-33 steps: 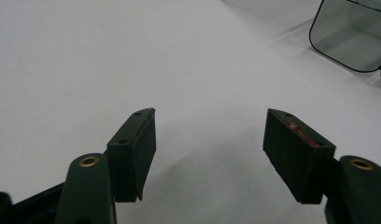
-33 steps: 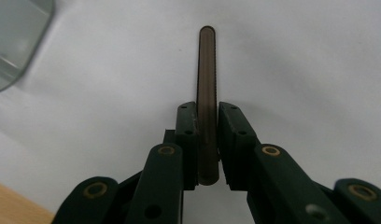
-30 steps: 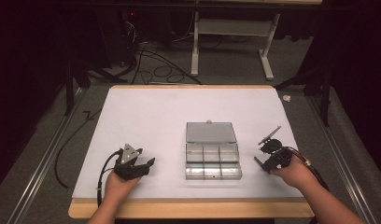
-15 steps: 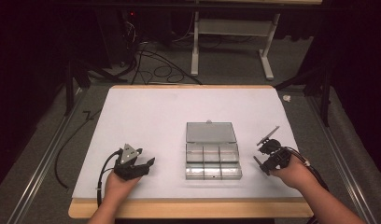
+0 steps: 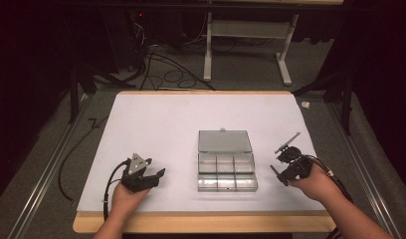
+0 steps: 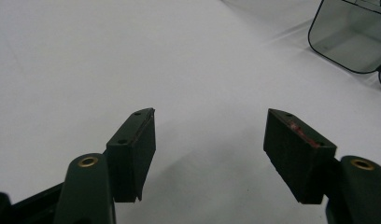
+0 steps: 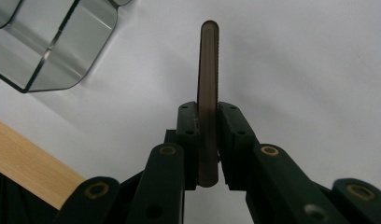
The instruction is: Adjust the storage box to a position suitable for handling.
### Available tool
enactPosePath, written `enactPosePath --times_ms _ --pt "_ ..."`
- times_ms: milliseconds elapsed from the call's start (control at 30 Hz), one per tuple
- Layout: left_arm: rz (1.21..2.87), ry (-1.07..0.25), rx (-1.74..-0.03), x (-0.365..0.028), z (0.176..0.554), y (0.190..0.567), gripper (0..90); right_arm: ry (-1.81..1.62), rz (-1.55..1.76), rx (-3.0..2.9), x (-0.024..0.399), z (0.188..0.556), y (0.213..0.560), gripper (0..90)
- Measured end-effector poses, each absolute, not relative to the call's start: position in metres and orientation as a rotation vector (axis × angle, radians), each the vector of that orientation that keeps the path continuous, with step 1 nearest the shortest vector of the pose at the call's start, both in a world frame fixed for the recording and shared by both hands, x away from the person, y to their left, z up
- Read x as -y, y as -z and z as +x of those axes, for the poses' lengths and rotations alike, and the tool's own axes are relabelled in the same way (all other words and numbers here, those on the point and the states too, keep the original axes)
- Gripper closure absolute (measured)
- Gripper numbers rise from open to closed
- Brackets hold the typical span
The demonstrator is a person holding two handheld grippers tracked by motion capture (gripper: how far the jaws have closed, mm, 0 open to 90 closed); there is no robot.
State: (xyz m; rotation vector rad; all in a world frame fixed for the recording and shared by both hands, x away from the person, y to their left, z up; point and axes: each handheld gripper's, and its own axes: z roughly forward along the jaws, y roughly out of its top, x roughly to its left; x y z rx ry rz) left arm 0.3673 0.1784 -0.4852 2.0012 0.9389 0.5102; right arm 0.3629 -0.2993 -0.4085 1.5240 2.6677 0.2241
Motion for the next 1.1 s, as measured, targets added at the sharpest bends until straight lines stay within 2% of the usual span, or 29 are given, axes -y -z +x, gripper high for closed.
enactPosePath --times_ms 1100 --pt "2.0 -0.496 -0.938 -0.179 0.368 0.485 32.4 -0.259 1.38 -2.736 0.258 0.372 0.376 80.4"
